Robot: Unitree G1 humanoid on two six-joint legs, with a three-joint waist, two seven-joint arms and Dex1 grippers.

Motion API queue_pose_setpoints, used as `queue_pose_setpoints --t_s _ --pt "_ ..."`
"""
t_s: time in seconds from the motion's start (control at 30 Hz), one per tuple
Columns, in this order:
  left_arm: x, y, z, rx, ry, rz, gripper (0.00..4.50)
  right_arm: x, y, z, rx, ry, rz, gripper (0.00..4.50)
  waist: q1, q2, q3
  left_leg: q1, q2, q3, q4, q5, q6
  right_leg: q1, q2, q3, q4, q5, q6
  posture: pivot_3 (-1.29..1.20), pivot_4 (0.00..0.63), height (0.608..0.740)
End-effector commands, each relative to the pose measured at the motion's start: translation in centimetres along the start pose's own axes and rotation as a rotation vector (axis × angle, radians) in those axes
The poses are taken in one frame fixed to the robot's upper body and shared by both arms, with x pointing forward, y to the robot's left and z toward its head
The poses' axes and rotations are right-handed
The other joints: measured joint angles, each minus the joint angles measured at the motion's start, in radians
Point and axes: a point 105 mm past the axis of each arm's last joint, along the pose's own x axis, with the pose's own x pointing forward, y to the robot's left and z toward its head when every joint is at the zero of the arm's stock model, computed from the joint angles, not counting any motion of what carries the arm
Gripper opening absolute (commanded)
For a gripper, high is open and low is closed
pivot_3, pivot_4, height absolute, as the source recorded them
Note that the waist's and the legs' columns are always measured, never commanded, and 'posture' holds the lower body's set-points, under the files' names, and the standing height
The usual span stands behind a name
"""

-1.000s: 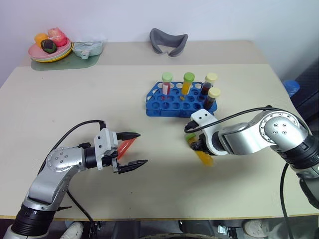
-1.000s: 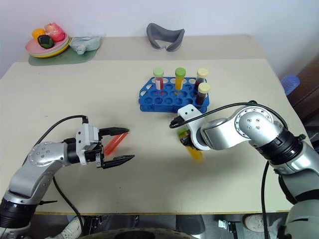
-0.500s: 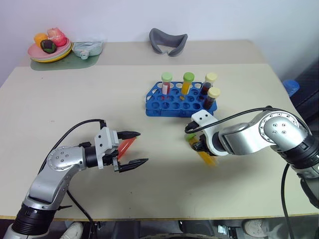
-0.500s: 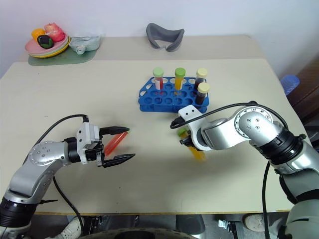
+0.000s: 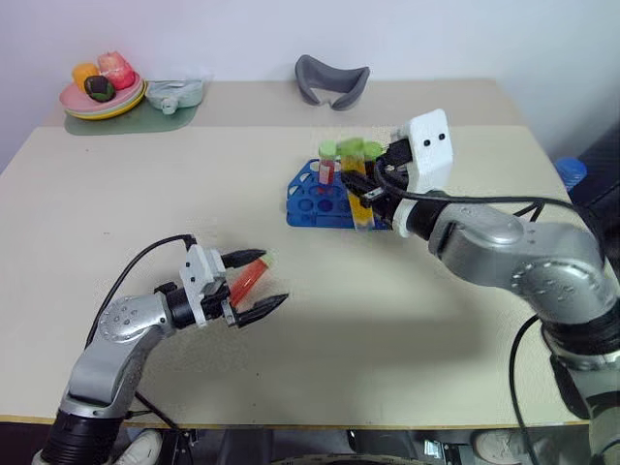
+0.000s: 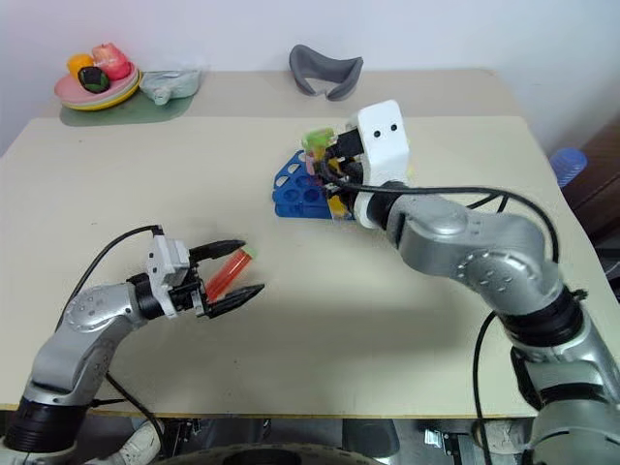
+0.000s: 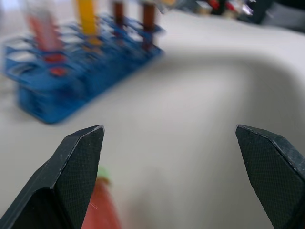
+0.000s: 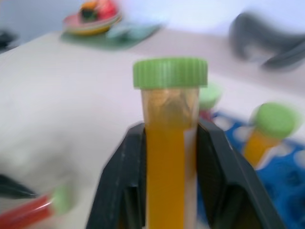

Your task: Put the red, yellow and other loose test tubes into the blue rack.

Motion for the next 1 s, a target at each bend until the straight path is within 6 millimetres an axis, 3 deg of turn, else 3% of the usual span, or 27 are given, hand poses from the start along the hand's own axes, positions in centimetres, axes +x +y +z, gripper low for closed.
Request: queue_pose_setpoints --t_s 0.03,0.2,0.73,1.0 --pt "0.5 1.6 1.7 0.011 -0.089 0.078 4.50 0.8 -1.2 0.0 -0.078 -0.183 -0.093 0.79 -0.005 0.000 0.000 0.000 0.000 0.000 0.000 0.000 0.000 0.000 0.000 0.000 0.001 0.000 0.000 0.00 0.150 0.740" --pt "0.9 2.1 3.2 -0.084 -0.213 0.102 4.50 1.7 -1.5 -1.5 -0.113 -0.267 -0.137 0.79 -0.009 0.001 0.000 0.000 0.000 0.001 -0.001 0.000 -0.001 -0.002 0.000 0.001 0.001 0.000 0.000 0.00 0.150 0.740" --pt "0.8 1.1 2.7 -0.055 -0.171 0.069 4.50 2.3 -2.4 -5.0 -0.091 -0.271 -0.204 0.79 -0.007 0.001 0.000 0.000 0.000 0.001 -0.001 0.001 -0.002 -0.001 -0.001 0.001 0.002 0.000 0.000 0.00 0.150 0.740" --pt "0.7 1.1 2.4 -0.052 -0.158 0.058 4.50 2.6 -2.5 -5.8 -0.074 -0.264 -0.212 0.79 -0.007 0.001 0.000 0.001 0.000 0.001 -0.001 0.001 -0.002 -0.001 -0.001 0.001 0.002 0.000 0.000 0.00 0.150 0.740"
